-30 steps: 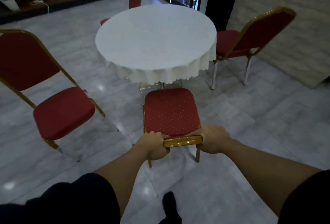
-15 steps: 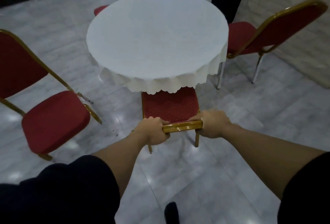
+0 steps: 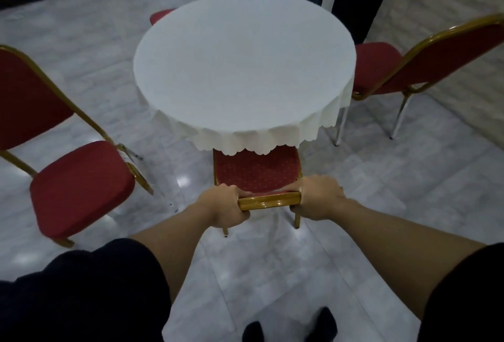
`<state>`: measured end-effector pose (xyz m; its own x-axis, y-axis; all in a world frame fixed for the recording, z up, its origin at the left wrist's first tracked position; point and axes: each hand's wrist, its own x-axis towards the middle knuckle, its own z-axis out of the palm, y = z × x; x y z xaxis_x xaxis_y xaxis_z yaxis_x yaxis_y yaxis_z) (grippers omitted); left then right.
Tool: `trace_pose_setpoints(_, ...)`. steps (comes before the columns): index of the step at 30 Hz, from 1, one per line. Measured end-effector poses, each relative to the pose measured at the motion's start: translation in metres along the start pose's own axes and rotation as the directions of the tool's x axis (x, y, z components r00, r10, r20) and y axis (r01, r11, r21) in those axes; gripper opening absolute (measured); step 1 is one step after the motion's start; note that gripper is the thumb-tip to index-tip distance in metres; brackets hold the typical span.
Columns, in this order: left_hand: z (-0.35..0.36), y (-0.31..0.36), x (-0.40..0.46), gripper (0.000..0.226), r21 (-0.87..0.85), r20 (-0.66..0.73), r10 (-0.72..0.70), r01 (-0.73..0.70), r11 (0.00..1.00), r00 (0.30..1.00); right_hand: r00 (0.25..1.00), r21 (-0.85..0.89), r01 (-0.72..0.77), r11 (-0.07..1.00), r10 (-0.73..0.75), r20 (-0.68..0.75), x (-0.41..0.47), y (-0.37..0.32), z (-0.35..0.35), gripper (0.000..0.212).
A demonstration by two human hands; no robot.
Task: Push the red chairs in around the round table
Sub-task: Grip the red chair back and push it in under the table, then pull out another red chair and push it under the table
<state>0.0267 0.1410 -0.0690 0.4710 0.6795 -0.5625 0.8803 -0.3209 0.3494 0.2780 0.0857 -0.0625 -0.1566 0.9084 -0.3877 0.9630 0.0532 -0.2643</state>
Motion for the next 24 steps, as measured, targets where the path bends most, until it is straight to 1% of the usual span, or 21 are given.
trace_pose_setpoints(3,-0.003,0.008,-0.005,0.061,0.03,0.079,-0.041,0.038,0.999,0.996,0.998,0.042,0.025,0.999,-0.027,0.048,-0.003,0.002,0.001,0.027)
trace_pose_setpoints(4,-0.007,0.014,-0.01,0.071,0.051,0.098,-0.063,0.058,0.997,0.993,0.995,0.061,0.048,0.997,-0.053,0.079,-0.005,0.003,-0.003,0.036)
trace_pose_setpoints(6,-0.017,0.023,-0.017,0.106,0.09,0.146,-0.101,0.088,0.992,0.984,0.986,0.144,0.061,0.988,-0.082,0.144,-0.009,0.003,-0.009,0.074)
trace_pose_setpoints(7,-0.024,0.033,-0.022,0.117,0.103,0.155,-0.108,0.093,0.99,0.982,0.987,0.186,0.059,0.981,-0.085,0.134,-0.016,0.006,-0.017,0.092)
trace_pose_setpoints(8,-0.029,0.042,-0.027,0.124,0.106,0.157,-0.108,0.092,0.99,0.982,0.991,0.214,0.044,0.976,-0.07,0.116,-0.023,0.009,-0.025,0.108)
trace_pose_setpoints(9,-0.034,0.05,-0.029,0.128,0.098,0.139,-0.104,0.091,0.991,0.985,0.994,0.233,0.022,0.972,-0.046,0.099,-0.03,0.015,-0.032,0.116)
trace_pose_setpoints(10,-0.04,0.06,-0.031,0.13,0.087,0.102,-0.103,0.094,0.992,0.99,0.997,0.241,0.0,0.97,-0.02,0.08,-0.036,0.024,-0.04,0.115)
trace_pose_setpoints(12,-0.049,0.081,-0.03,0.128,0.06,0.0,-0.094,0.094,0.994,0.996,0.998,0.244,-0.046,0.969,0.036,0.043,-0.047,0.045,-0.055,0.11)
trace_pose_setpoints(14,-0.061,0.11,-0.022,0.12,0.025,-0.076,-0.066,0.068,0.997,0.995,0.995,0.249,-0.097,0.964,0.103,-0.009,-0.058,0.073,-0.076,0.108)
trace_pose_setpoints(17,-0.078,0.16,-0.004,0.095,-0.001,-0.133,-0.023,0.023,1.0,0.991,0.981,0.265,-0.148,0.953,0.176,-0.083,-0.072,0.113,-0.106,0.107)
trace_pose_setpoints(19,-0.089,0.204,0.011,0.091,-0.009,-0.168,0.001,-0.003,1.0,0.986,0.968,0.268,-0.177,0.947,0.217,-0.128,-0.084,0.149,-0.13,0.103)
trace_pose_setpoints(21,-0.099,0.233,0.023,0.084,-0.016,-0.211,0.006,-0.01,1.0,0.977,0.958,0.271,-0.197,0.942,0.244,-0.152,-0.091,0.171,-0.15,0.101)
trace_pose_setpoints(23,-0.106,0.276,0.04,0.074,0.024,-0.246,0.04,-0.035,0.999,0.969,0.943,0.282,-0.227,0.932,0.282,-0.175,-0.105,0.204,-0.17,0.101)
trace_pose_setpoints(24,-0.111,0.295,0.047,0.073,0.049,-0.261,0.057,-0.045,0.998,0.964,0.934,0.29,-0.246,0.925,0.306,-0.183,-0.109,0.217,-0.179,0.101)
